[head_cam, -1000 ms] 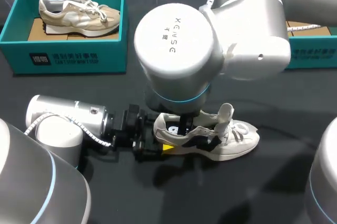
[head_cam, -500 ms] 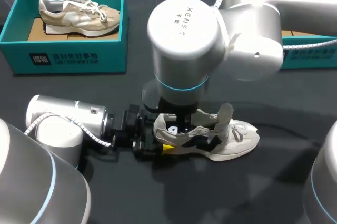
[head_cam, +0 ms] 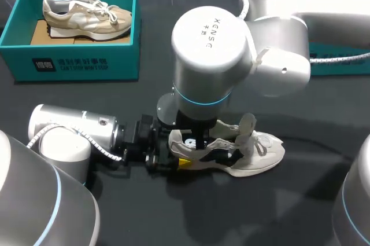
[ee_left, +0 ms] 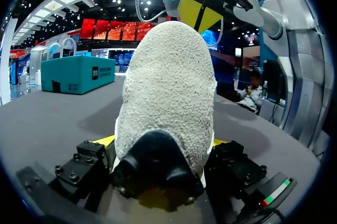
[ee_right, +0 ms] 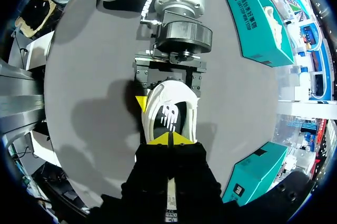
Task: Take the shoe out of the shoebox, open the shoe tongue, remove and reinsert the insole, then place the shoe into the shoebox
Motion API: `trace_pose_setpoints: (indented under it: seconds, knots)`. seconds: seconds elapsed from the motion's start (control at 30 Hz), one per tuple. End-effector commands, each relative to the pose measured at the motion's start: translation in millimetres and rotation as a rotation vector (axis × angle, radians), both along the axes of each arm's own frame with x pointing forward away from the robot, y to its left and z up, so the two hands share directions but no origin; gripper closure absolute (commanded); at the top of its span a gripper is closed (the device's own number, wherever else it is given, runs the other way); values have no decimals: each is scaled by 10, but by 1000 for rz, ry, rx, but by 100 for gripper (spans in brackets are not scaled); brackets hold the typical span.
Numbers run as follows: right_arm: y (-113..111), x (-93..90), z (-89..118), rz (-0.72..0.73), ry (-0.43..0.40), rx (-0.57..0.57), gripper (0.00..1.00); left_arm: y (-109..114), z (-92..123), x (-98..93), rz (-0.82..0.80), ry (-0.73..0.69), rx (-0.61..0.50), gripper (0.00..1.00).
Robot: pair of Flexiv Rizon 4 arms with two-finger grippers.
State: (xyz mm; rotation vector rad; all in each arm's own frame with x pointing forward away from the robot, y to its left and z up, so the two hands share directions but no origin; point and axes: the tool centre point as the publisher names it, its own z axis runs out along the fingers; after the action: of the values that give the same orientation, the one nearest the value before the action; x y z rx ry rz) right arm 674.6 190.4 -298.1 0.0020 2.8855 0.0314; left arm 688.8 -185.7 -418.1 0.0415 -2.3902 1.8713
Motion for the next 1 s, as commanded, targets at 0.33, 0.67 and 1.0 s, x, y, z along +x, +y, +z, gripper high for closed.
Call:
trace_pose_setpoints:
  seconds: [0.33, 0.67, 1.0]
  knots:
    - [-22, 79, -175, -11, -11, 7, 100, -5, -18, -18, 1, 0, 2, 100]
    - [-8, 178, -452, -6, -16, 3, 100, -5, -18, -18, 1, 0, 2, 100]
    - [-61, 204, -729, -16, -11, 21, 100, -5, -18, -18, 1, 0, 2, 100]
